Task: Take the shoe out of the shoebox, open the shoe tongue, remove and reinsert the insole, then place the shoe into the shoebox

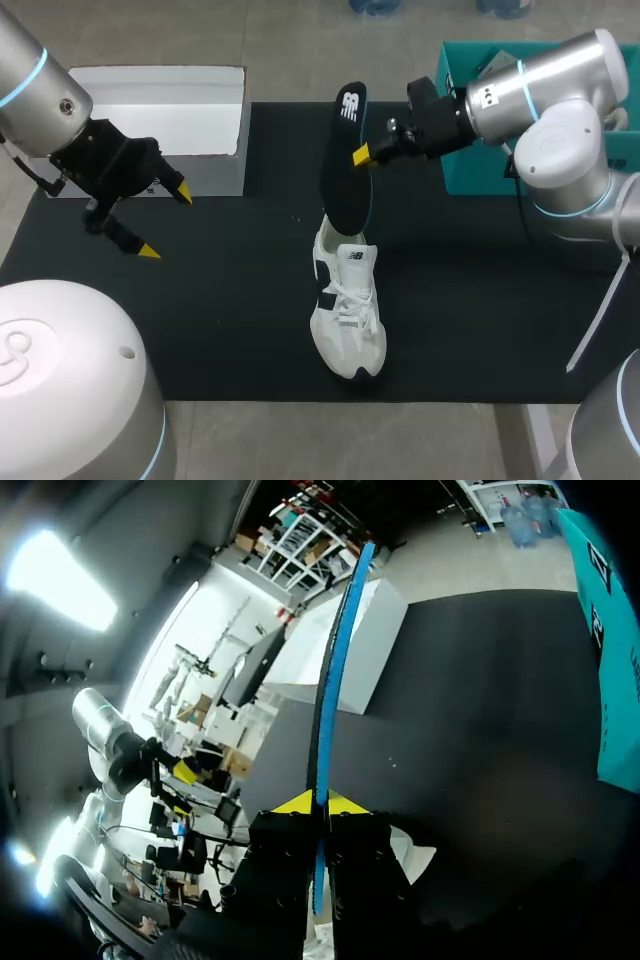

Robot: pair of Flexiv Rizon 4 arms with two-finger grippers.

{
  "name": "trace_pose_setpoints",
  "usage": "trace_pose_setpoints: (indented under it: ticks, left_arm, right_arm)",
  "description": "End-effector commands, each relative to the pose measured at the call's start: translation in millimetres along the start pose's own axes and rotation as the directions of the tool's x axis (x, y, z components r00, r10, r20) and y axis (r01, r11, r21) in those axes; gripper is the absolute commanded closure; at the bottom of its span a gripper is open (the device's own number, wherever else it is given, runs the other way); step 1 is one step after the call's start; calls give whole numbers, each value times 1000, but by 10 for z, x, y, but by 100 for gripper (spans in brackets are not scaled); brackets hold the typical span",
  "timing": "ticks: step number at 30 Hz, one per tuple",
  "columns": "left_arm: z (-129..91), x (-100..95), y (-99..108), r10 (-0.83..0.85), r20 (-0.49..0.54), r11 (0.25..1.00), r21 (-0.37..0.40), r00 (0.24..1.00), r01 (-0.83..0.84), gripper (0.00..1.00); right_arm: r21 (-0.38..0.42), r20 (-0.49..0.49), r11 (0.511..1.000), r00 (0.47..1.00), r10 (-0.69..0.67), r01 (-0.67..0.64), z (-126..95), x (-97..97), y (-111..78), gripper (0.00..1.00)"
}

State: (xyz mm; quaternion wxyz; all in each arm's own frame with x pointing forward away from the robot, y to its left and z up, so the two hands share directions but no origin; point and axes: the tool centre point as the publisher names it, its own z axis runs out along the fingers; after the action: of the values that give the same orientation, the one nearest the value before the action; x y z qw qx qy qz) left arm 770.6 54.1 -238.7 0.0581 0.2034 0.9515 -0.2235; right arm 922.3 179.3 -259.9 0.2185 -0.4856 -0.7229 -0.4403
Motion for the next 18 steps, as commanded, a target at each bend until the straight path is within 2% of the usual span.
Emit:
trace_pose_setpoints:
  ticks: [1, 13, 18]
  left_arm:
    - [-4, 4, -2, 0, -1, 1000, -3, 1000, 0, 0]
    - [-4, 4, -2, 0, -1, 1000, -3, 1000, 0, 0]
    - [-4, 4, -2, 0, -1, 1000, -3, 1000, 0, 0]
  right_arm:
    - [3, 2, 1000, 1000, 1, -1, 11, 1, 12, 100]
    - [3, 2, 1000, 1000, 1, -1, 11, 1, 12, 100]
    - [-51, 37, 995, 996, -80, 82, 7, 3, -94, 100]
